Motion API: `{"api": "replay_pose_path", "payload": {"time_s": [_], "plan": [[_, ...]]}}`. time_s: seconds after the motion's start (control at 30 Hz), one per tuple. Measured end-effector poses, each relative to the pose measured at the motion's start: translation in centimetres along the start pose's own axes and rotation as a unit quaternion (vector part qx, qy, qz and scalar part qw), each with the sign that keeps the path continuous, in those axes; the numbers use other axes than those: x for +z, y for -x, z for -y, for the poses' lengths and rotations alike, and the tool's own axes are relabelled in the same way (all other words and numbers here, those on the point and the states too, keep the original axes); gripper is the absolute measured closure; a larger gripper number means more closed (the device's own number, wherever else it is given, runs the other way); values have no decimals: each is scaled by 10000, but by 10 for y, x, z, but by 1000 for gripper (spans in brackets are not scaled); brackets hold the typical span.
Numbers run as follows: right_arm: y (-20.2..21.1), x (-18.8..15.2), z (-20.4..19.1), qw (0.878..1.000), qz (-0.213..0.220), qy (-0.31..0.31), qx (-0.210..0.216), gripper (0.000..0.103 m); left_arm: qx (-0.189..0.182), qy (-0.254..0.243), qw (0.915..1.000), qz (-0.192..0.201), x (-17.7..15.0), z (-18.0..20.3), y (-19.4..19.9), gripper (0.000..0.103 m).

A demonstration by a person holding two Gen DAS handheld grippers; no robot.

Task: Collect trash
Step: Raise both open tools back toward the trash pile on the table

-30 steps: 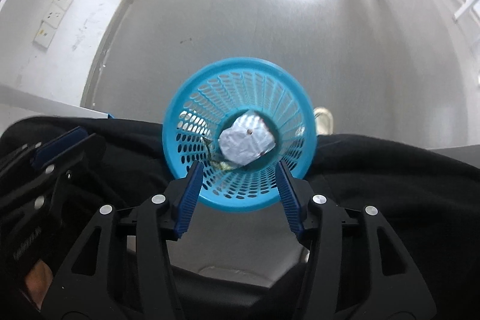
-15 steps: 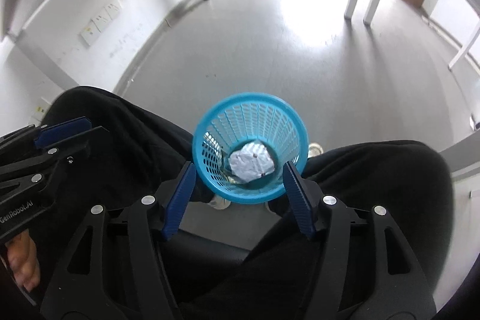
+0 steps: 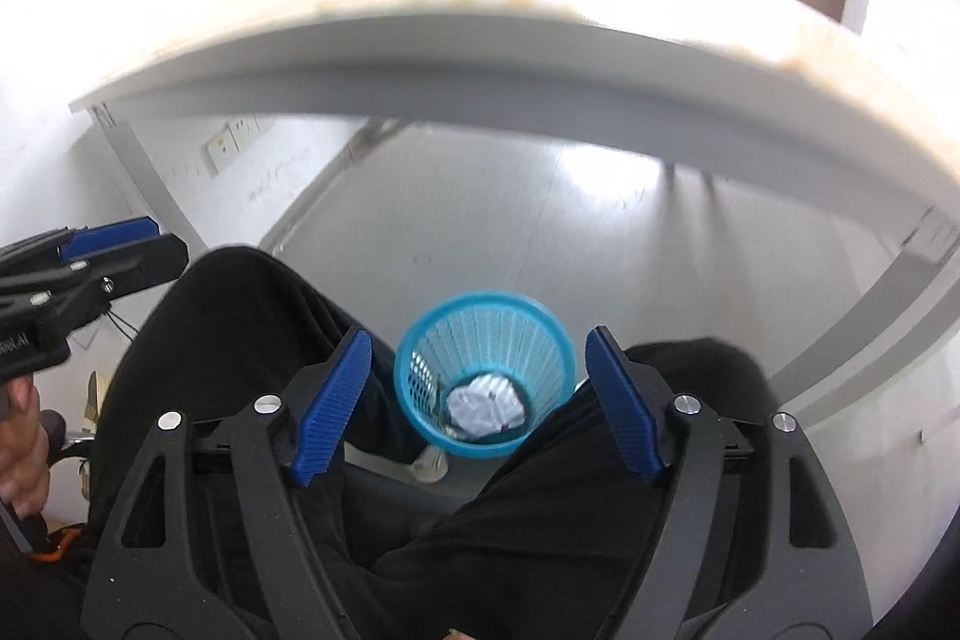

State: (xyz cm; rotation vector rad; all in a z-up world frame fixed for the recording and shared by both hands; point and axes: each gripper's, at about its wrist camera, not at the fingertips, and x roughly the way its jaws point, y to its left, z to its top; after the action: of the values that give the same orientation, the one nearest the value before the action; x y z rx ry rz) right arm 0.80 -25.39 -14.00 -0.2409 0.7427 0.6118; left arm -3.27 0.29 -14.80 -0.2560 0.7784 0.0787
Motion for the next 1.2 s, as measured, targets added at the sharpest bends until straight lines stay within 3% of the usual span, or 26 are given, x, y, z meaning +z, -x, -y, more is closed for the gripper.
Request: {"api": "replay_pose_path", "payload": {"time_s": [0.17, 0.33, 0.43, 0.73, 1.2], "plan": [[31, 19, 7, 9989, 471, -45, 25, 24, 3, -43, 9987, 506, 21, 3, 33, 32], [54, 41, 19, 9962, 853, -156, 89, 18, 66, -4, 9949, 1007, 45, -1, 57, 12], [60, 59, 23, 9943, 1036, -240, 124, 14, 133, -31, 9923, 1232, 60, -3, 61, 6], [56, 100, 38, 9916, 1233, -384, 23, 9, 156, 141, 9877, 1549, 93, -9, 71, 6], [12, 151, 44, 9930, 1080, -469, 53, 9, 48, -1, 9876, 1572, 133, -9, 50, 6]]}}
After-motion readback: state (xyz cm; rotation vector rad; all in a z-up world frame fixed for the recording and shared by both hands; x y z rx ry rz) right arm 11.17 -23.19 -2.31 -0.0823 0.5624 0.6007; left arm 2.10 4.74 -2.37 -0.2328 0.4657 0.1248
